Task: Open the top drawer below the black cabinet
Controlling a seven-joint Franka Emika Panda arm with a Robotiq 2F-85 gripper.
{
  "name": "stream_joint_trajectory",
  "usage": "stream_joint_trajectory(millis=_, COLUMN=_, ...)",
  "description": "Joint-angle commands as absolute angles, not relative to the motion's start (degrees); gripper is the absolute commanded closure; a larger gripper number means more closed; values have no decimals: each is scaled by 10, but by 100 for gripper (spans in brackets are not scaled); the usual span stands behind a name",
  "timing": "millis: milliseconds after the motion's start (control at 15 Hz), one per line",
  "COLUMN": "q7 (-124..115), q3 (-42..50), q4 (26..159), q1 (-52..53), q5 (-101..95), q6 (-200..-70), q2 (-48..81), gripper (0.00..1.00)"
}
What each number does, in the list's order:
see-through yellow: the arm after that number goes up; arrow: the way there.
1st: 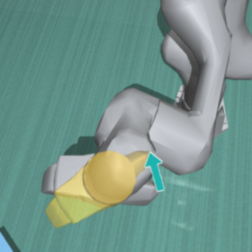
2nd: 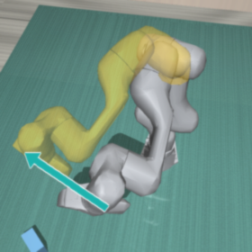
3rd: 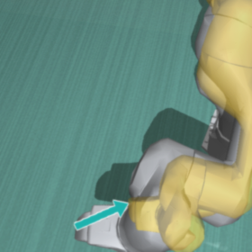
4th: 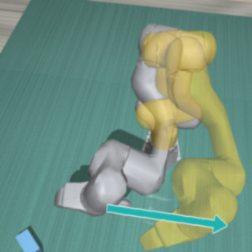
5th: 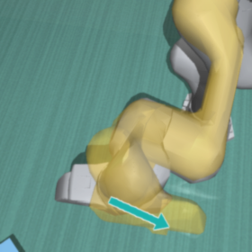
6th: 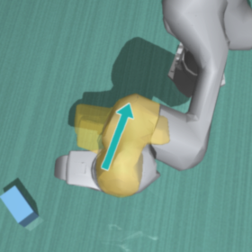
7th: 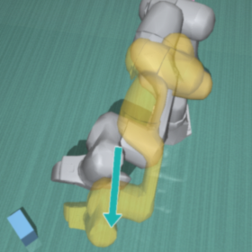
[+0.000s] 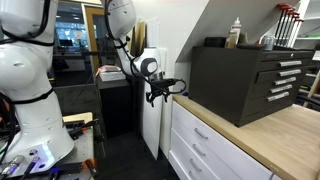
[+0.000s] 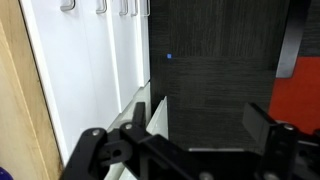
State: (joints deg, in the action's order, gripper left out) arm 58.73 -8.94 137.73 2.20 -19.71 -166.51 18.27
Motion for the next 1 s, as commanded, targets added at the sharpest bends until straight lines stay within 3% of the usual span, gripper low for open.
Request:
stream_joint_trajectory(millis=0, q7=587, q3=-91, q4=1377, q1=20, q5=-197, q6=-1664, q2=183, gripper=0)
stream_joint_trajectory(millis=267, q7=587, q3=-92, q4=1377, q1=20, q5=-197, q6=-1664, q2=183, gripper=0)
stream_joint_trajectory(millis=933, q7=585, q3=7, q4=1318, q1=29, q5=-306, q6=-1696, q2=280, gripper=0)
